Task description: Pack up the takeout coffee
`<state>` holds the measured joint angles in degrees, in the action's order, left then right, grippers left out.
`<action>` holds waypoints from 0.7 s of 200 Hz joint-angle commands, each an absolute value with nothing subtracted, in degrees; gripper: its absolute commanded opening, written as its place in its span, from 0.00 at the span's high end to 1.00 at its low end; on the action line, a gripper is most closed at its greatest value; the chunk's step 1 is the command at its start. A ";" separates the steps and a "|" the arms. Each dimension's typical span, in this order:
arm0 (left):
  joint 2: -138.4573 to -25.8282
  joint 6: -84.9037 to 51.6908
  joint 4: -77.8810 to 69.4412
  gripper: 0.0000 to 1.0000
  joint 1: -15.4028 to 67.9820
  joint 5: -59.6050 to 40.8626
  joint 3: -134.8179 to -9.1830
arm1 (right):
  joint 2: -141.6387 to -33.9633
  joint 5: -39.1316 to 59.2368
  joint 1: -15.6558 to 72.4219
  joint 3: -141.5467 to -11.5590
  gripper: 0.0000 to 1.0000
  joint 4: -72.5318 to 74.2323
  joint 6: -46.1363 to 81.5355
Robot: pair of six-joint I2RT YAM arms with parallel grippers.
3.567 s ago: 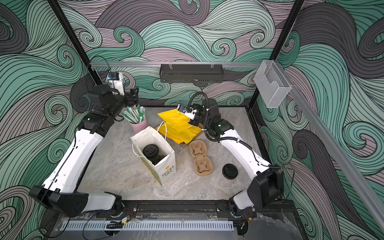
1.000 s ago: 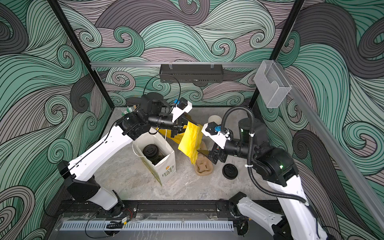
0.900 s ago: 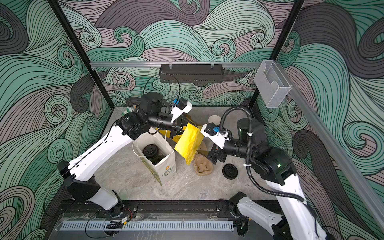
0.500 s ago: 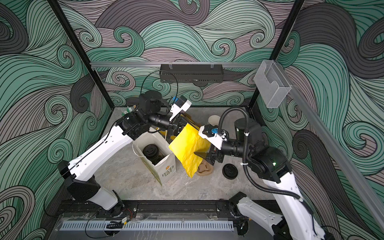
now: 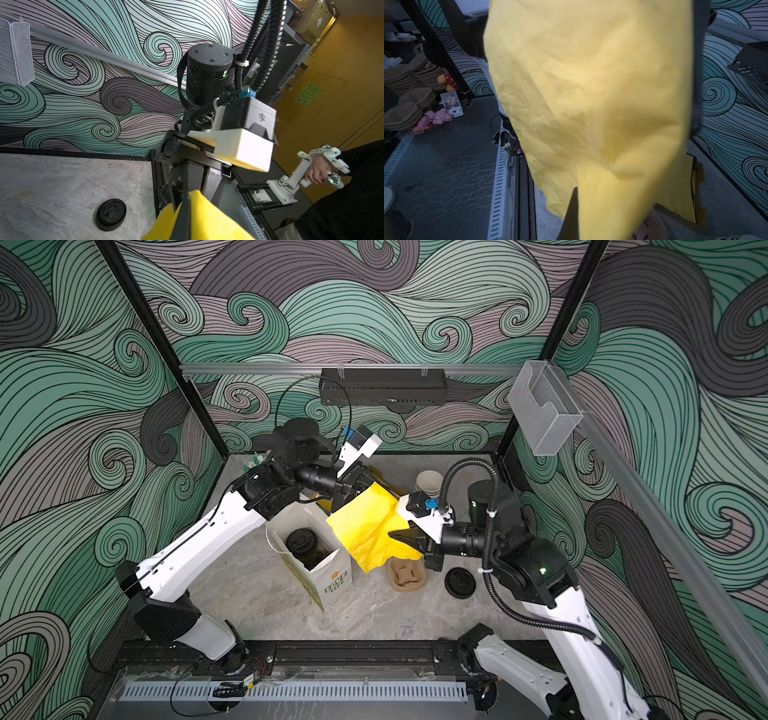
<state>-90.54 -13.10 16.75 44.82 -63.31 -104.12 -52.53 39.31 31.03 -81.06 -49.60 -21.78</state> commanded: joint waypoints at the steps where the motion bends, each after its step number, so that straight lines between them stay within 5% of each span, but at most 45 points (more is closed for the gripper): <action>1: -89.30 -8.53 15.50 0.57 45.13 -59.88 -104.33 | -51.10 40.00 31.34 -81.03 1.00 -48.60 -19.84; 20: -84.00 1.85 13.53 0.46 45.18 -41.38 -100.36 | -49.66 35.85 31.38 -80.86 1.00 -48.87 -15.22; 55: -73.01 5.14 10.25 0.38 45.10 23.56 -90.32 | -49.39 23.43 31.77 -83.08 1.00 -52.99 3.62; 68: -71.51 3.76 17.44 0.38 44.13 39.53 -90.76 | -49.29 19.02 32.03 -83.79 1.00 -55.42 9.68; 87: -66.97 4.13 20.94 0.38 43.77 39.38 -87.13 | -50.11 13.86 32.17 -85.86 1.00 -59.56 14.53; 140: -63.20 13.70 18.21 0.42 48.44 -9.33 -81.41 | -58.52 16.44 33.66 -94.23 1.00 -65.28 4.01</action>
<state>-60.53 6.35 16.69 45.30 12.16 -80.12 -55.51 16.32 32.45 -91.64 -62.11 8.97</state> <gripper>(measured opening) 0.559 0.050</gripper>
